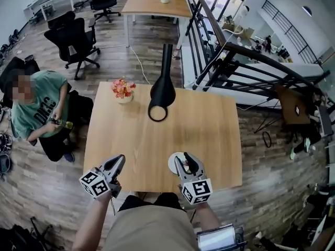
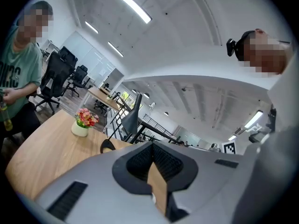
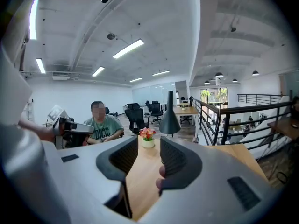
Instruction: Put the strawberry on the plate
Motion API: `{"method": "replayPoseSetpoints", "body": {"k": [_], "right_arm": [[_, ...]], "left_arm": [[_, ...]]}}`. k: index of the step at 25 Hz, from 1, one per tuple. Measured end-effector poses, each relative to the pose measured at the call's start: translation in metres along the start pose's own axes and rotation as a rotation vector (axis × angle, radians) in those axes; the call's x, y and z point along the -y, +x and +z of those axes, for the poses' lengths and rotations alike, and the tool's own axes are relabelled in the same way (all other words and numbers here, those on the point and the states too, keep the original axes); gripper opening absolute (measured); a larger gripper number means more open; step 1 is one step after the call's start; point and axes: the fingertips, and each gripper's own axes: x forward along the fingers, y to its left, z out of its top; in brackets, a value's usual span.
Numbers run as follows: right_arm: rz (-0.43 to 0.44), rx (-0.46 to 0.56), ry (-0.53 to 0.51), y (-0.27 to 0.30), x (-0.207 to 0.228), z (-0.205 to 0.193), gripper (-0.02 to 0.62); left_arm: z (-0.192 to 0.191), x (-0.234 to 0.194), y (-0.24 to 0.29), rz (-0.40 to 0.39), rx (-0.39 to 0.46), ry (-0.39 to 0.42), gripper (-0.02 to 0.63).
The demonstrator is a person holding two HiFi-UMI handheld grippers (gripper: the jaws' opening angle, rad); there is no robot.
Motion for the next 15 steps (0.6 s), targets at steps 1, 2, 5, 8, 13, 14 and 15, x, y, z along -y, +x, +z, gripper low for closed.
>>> {"method": "replayPoseSetpoints", "body": {"k": [1,2,5,8,13,14,15], "right_arm": [[0.002,0.007,-0.002,-0.001,-0.011,0.005,0.152],[0.007,0.016,0.003,-0.003,-0.022,0.008,0.152],[0.035,0.064,0.048,-0.006,-0.051,0.017,0.152],[0.045,0.093,0.091,-0.008,-0.074,0.018,0.152],[-0.022,-0.009,0.005,-0.013,-0.099,-0.011,0.152],[-0.044,-0.036,-0.025,-0.013,-0.101,-0.021,0.152],[-0.065,-0.058,-0.039,-0.014,-0.102,-0.030,0.152]], "left_arm": [[0.001,-0.001,-0.006,-0.019,-0.001,0.003,0.005],[0.000,-0.003,-0.011,-0.035,-0.006,0.008,0.004],[-0.009,-0.008,-0.024,-0.074,-0.036,0.007,0.003],[-0.016,-0.010,-0.033,-0.109,-0.070,-0.006,0.003],[-0.030,-0.011,-0.043,-0.151,-0.125,-0.021,0.003],[-0.033,-0.011,-0.044,-0.161,-0.134,-0.025,0.003],[-0.035,-0.011,-0.044,-0.171,-0.143,-0.028,0.003]]}}
